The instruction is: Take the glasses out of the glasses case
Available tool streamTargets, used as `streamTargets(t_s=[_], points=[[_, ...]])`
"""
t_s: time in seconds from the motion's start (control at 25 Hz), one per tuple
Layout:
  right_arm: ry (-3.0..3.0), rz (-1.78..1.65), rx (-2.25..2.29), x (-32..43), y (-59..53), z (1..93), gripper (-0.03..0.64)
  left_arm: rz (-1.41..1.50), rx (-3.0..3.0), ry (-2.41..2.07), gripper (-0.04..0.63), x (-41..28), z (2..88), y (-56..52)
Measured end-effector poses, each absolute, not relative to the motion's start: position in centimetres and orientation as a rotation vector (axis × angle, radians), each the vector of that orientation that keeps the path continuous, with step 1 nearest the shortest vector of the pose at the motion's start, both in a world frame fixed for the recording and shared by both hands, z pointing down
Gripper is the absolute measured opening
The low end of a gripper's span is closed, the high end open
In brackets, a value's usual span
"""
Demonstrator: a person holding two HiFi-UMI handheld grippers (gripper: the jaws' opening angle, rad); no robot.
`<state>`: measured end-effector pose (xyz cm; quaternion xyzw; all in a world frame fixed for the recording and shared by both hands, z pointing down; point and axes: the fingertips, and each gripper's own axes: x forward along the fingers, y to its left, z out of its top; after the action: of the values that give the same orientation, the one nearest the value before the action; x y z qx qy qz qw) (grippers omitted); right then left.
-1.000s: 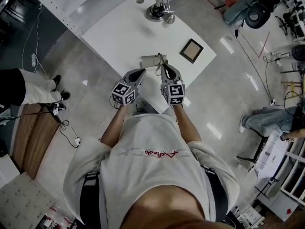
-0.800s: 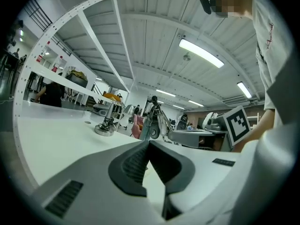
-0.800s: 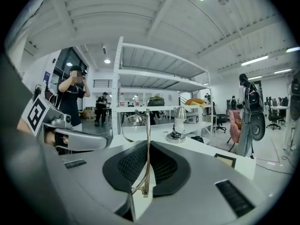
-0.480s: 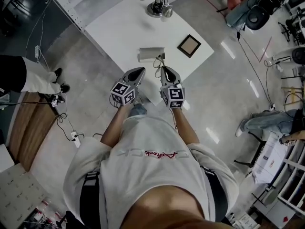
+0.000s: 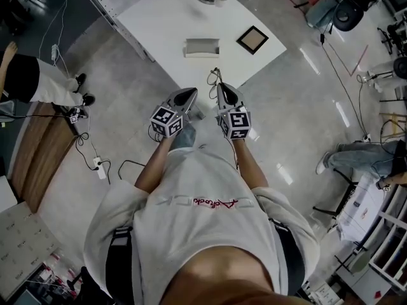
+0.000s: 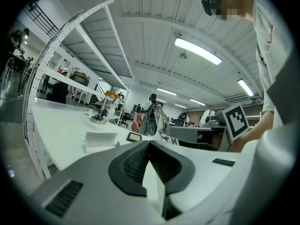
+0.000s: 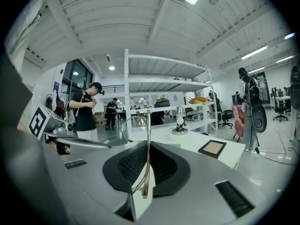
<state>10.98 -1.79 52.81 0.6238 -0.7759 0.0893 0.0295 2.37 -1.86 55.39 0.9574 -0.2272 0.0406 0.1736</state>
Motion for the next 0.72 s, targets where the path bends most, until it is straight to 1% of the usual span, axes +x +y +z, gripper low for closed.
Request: streamTargets(t_s=[0.72], points=[[-2.415, 0.178, 1.953, 9.1, 3.7, 50.9, 0.034, 0.083, 2.777, -0.624, 0.003, 1.9, 53.6, 3.8]])
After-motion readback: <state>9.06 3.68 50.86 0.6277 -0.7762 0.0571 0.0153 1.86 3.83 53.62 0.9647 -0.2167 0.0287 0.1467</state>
